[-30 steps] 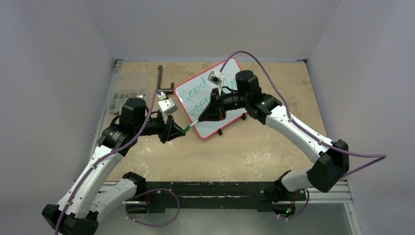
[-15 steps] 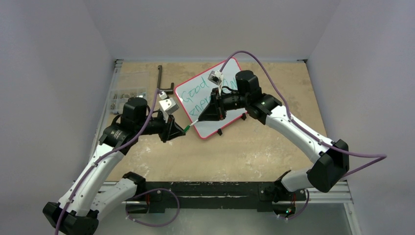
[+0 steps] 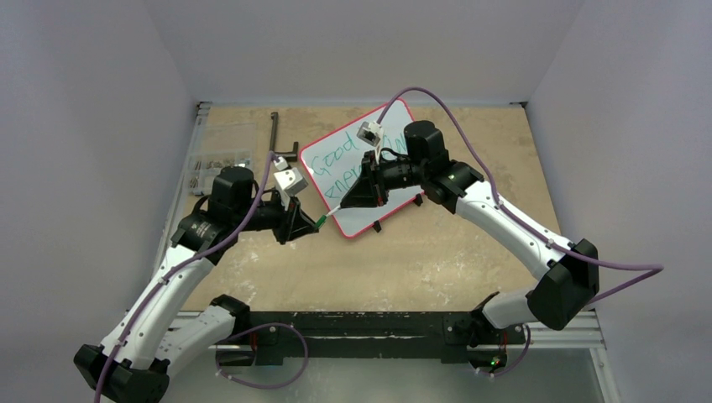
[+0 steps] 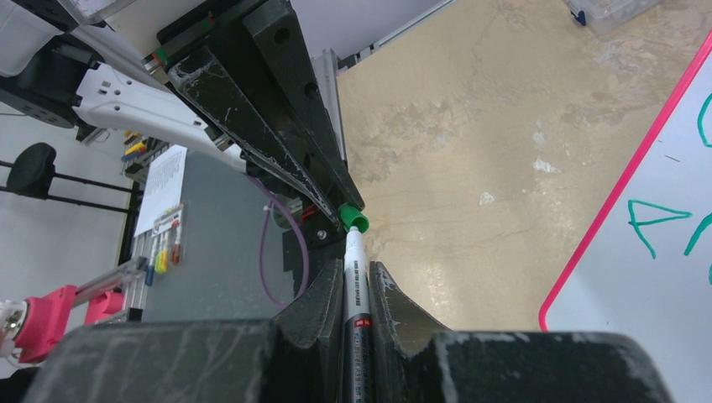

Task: Write a sentence on the whiteboard
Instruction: Close the whiteboard marker at the center of the board.

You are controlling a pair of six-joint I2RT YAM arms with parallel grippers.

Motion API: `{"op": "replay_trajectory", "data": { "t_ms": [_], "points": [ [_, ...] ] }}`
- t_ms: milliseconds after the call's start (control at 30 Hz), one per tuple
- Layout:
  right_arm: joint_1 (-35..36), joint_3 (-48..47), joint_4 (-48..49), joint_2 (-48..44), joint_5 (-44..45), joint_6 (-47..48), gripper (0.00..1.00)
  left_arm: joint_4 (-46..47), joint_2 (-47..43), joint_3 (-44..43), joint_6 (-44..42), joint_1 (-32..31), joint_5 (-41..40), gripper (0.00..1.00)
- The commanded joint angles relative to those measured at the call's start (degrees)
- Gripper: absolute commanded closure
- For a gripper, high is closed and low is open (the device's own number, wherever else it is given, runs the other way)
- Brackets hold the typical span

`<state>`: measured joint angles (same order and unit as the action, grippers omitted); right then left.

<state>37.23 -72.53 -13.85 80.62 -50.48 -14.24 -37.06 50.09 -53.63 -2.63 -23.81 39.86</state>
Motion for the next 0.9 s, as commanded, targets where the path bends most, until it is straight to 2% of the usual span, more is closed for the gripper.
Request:
{"op": "replay_trajectory", "data": {
  "t_ms": [0, 533, 867],
  "points": [
    [0.5, -1.7, 0.5, -0.3, -2.3, 0.7, 1.0, 1.9, 0.9, -1.4, -1.0, -0.3, 2.4, 1.0],
    [1.5, -1.0, -0.8, 1.5, -1.7, 1.5, 1.0, 1.5, -0.2, -2.3, -3.0, -0.3, 1.8, 1.0],
    [1.6, -2.7, -5.5, 3.6, -5.3, 5.7, 1.0, 1.8, -2.1, -1.5, -5.0, -0.3, 3.2, 1.0]
  ]
}}
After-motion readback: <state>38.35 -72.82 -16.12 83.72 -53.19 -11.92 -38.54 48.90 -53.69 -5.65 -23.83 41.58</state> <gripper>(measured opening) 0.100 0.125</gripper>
